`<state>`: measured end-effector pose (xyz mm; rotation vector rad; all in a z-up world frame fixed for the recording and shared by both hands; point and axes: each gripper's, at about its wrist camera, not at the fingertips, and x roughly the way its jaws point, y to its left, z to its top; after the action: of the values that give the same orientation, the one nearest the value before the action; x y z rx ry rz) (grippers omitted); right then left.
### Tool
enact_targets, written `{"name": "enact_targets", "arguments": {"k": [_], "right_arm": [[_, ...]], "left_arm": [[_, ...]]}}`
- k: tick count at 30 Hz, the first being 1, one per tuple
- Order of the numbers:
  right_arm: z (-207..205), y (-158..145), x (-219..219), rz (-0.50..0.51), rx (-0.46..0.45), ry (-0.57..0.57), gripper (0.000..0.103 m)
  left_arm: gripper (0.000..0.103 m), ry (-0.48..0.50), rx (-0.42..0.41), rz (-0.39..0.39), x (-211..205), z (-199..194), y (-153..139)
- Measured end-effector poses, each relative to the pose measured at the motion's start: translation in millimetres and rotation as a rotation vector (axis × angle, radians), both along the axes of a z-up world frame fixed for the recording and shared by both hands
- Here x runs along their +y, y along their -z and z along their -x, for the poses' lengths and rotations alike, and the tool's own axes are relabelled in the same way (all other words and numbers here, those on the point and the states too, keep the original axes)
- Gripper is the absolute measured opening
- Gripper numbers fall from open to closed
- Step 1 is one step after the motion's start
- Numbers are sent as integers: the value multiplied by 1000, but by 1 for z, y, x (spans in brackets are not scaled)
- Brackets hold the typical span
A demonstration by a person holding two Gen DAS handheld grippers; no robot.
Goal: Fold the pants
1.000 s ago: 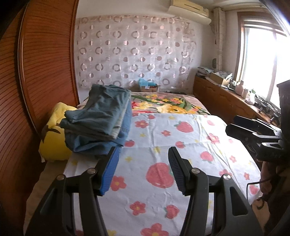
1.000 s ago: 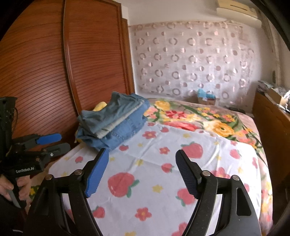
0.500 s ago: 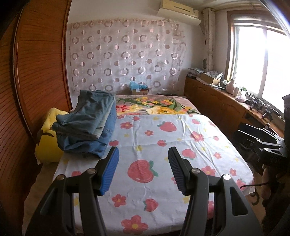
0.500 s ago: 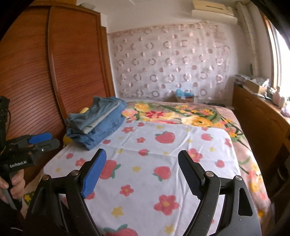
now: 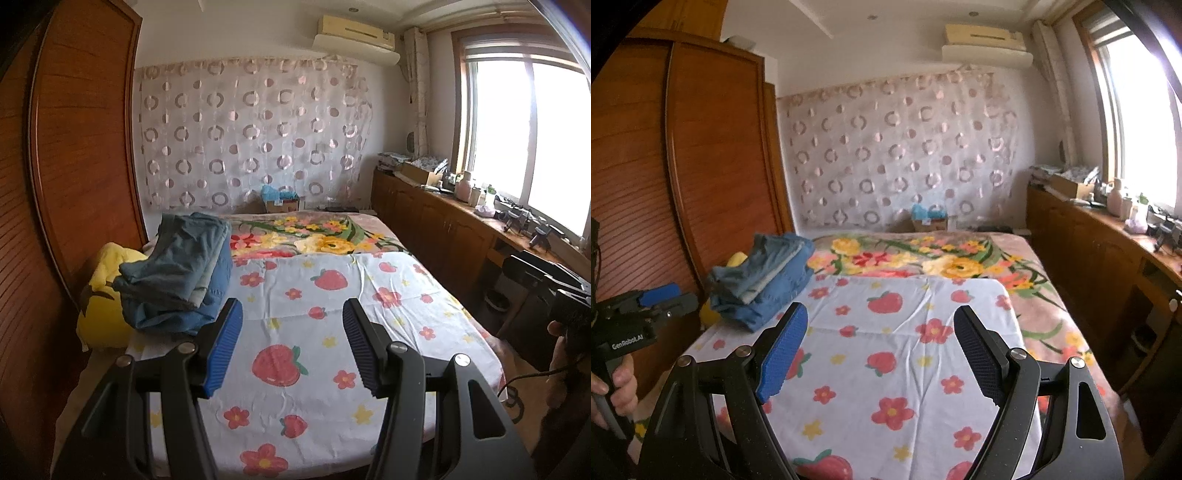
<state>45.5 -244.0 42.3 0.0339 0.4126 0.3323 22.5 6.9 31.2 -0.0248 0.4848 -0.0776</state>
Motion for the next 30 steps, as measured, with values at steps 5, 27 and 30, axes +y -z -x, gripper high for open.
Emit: {"name": "enact_targets", "arguments": {"k": [5, 27, 30], "right_arm": [[6, -5, 1, 14, -23, 17, 83], [9, -4, 2, 17, -23, 16, 83], [9, -4, 2, 19, -24, 18, 83]], "left_arm": [[56, -3, -14, -12, -3, 4, -3], [56, -11, -15, -14, -1, 5, -3], [56, -18, -18, -15, 3, 5, -2]]}}
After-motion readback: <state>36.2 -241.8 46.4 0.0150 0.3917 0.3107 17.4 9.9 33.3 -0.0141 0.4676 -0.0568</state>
